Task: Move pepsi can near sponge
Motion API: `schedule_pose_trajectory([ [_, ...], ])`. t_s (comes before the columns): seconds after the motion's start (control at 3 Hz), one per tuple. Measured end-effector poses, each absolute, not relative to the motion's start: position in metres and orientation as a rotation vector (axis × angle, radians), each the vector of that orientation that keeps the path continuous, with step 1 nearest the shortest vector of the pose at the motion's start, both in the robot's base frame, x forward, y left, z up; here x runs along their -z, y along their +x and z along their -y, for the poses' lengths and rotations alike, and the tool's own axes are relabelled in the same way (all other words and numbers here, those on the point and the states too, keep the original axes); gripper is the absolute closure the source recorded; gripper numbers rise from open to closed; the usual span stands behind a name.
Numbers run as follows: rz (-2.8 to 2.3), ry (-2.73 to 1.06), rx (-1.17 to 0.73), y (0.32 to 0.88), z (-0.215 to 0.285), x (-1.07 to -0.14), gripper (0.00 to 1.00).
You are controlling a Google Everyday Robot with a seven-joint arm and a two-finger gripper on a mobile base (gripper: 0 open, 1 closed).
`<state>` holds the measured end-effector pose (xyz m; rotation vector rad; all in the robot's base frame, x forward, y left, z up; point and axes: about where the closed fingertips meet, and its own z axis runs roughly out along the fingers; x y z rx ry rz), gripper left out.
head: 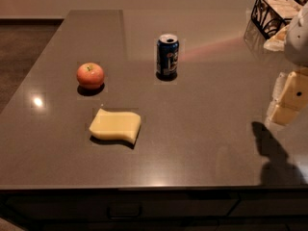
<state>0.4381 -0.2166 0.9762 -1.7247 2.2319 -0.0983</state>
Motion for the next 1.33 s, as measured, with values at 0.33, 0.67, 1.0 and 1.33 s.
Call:
schedule_pose_trajectory([
  [0.33, -2.232, -1.725, 0.099, 0.438, 0.217, -0.976, 0.00],
  [0.67, -2.250, -1.644, 0.084, 0.455, 0.213, -0.979, 0.00],
  [1.0, -2.262, -1.549, 0.059, 0.480, 0.207, -0.981, 0.00],
  [1.33, -2.273, -1.372, 0.008, 0.538, 0.191, -0.977, 0.00],
])
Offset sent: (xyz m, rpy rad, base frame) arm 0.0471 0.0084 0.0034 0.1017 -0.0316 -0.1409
